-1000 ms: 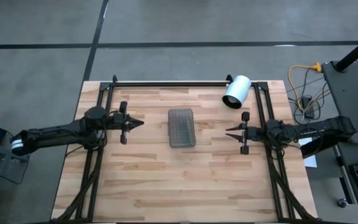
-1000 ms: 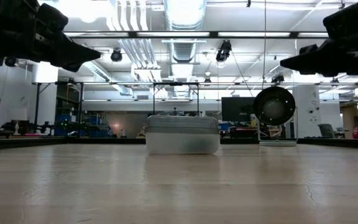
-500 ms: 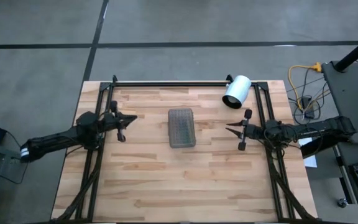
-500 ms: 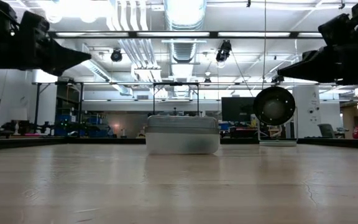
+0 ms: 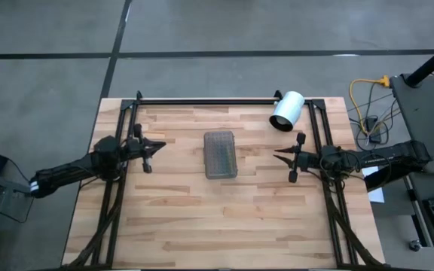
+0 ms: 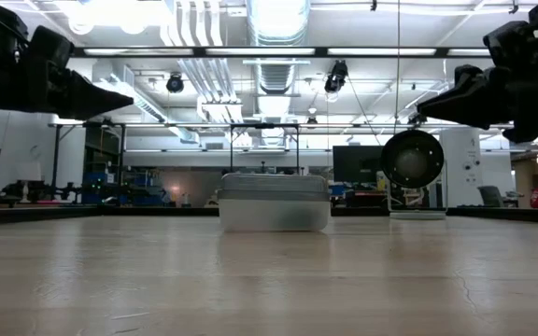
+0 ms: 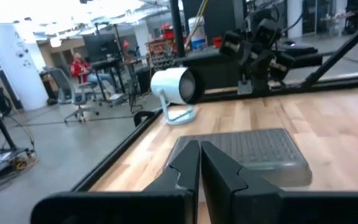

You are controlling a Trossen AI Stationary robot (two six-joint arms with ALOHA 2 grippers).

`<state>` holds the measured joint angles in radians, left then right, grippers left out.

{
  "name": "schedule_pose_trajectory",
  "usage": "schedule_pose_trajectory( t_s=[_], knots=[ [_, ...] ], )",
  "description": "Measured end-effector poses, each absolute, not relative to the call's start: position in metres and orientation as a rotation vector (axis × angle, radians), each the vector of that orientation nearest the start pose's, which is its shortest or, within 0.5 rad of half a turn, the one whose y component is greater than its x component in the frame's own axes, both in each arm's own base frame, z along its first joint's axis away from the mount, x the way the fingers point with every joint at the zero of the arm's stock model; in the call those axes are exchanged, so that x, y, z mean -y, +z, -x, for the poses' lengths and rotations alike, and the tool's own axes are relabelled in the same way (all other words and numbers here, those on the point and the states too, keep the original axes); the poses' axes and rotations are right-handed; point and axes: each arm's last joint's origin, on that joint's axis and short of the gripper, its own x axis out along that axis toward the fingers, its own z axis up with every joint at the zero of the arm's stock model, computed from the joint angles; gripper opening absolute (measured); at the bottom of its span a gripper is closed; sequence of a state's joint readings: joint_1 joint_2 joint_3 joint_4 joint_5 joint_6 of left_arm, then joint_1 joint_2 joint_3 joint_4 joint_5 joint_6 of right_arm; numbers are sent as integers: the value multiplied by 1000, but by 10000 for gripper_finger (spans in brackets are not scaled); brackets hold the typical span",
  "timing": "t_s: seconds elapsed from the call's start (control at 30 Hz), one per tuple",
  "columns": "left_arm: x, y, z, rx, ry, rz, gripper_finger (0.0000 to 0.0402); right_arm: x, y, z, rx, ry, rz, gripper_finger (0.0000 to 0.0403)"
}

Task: Pick & place school supplies into a supply box
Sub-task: Return to Home Position

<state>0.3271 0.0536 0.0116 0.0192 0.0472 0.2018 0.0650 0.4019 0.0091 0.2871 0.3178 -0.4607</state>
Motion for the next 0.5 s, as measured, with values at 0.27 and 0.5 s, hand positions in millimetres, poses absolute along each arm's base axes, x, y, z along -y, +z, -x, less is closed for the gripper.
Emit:
schedule_pose_trajectory(
  t_s=[0.27, 0.5],
  knots=[
    [-32, 160, -99, -104, 274, -150, 0, 1, 159, -121, -161, -223, 491, 68],
    [-33, 155, -102, -169, 267, -137, 0, 1, 158, -121, -161, -223, 489, 68]
  ],
)
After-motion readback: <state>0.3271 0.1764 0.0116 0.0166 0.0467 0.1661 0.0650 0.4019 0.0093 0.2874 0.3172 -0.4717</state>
